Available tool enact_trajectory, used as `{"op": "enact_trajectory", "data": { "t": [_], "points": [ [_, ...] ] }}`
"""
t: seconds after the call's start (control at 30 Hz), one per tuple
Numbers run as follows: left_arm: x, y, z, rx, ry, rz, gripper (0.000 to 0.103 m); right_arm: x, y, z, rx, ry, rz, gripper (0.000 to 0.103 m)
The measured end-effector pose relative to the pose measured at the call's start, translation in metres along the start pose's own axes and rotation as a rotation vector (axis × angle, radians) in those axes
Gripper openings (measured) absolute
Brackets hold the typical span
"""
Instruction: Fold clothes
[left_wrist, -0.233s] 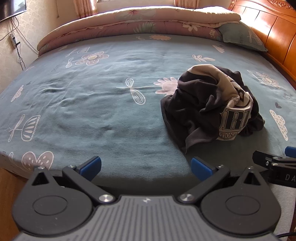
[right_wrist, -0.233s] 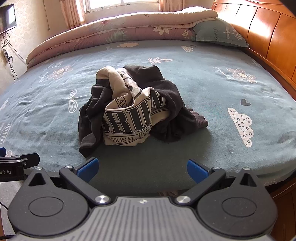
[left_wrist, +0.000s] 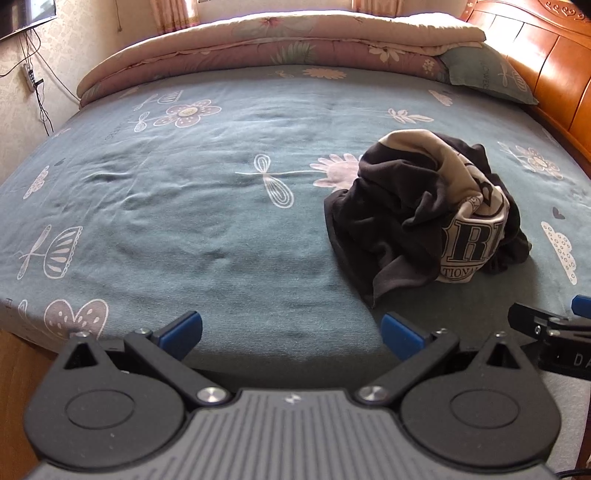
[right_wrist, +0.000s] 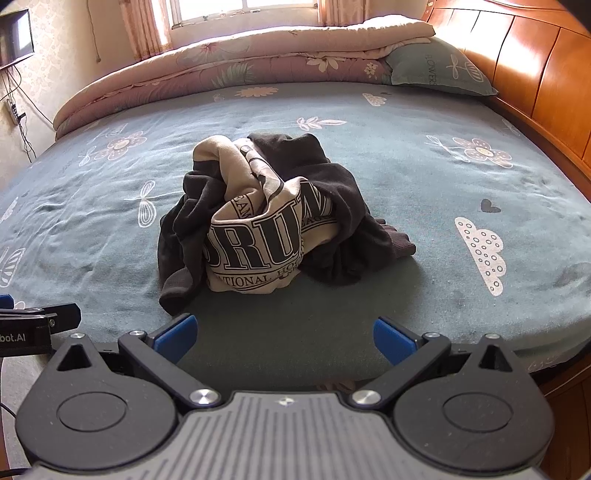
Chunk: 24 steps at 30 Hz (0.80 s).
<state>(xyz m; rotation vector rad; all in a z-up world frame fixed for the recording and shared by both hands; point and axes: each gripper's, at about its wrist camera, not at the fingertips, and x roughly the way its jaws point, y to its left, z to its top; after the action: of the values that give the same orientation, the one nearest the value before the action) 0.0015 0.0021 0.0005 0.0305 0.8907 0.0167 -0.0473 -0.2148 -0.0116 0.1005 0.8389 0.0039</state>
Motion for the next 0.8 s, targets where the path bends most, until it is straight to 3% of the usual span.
{"op": "enact_trajectory", "data": {
  "t": [0.4, 0.5, 0.8],
  "points": [
    [0.0, -0.001, 0.002, 0.002, 0.008, 0.006, 0.103, 0.001, 0.0, 0.012, 0.01, -0.001, -0.003, 0.103],
    [-0.001, -0.002, 0.001, 0.006, 0.004, 0.011, 0.103, -0.004, 0.001, -0.003, 0.004, -0.018, 0.002, 0.103],
    [-0.001, -0.003, 0.001, 0.004, 0.004, 0.003, 0.103, 0.0, -0.001, 0.002, 0.005, -0.012, 0.001, 0.103]
  ]
}}
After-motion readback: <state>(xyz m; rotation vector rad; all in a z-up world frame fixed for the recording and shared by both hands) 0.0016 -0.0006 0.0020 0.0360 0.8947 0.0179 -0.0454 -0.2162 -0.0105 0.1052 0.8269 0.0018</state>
